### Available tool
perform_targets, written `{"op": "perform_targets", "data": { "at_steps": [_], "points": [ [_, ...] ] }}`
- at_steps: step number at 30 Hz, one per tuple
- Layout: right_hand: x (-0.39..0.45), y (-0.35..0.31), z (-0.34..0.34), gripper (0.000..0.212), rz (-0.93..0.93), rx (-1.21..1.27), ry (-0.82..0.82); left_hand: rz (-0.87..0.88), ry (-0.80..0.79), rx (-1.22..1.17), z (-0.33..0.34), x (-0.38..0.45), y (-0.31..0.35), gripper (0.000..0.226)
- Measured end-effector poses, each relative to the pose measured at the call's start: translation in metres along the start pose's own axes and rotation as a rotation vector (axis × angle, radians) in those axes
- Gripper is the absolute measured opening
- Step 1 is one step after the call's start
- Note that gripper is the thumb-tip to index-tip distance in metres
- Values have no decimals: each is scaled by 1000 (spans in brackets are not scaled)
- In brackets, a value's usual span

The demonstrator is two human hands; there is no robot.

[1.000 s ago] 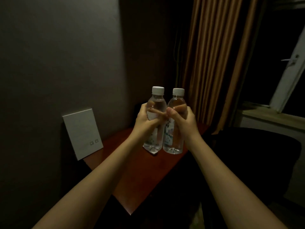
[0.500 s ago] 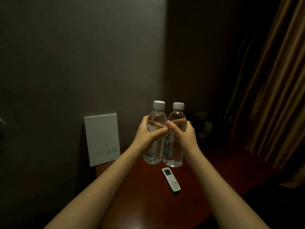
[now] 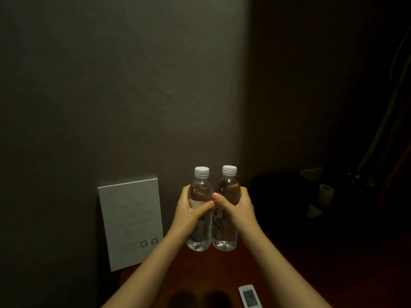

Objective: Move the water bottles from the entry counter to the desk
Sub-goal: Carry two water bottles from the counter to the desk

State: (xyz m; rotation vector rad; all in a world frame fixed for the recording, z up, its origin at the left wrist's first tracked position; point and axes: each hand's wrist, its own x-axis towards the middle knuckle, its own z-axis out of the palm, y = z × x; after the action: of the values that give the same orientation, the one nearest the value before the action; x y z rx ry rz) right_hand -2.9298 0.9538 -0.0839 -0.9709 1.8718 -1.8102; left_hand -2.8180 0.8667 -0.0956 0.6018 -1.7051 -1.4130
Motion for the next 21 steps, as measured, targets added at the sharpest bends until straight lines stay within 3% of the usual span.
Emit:
{"op": "perform_targets", "data": {
  "at_steps": [6, 12, 21],
  "points": [
    [55, 47, 14, 44, 62, 21, -67, -100, 158, 8, -1, 41, -59, 54],
    [96, 100, 36, 38, 104, -31, -158, -196, 320, 49, -3, 70, -114, 63],
    [142, 182, 94, 65, 154, -219, -183, -273, 546, 116, 2, 109, -187, 66]
  ]
}}
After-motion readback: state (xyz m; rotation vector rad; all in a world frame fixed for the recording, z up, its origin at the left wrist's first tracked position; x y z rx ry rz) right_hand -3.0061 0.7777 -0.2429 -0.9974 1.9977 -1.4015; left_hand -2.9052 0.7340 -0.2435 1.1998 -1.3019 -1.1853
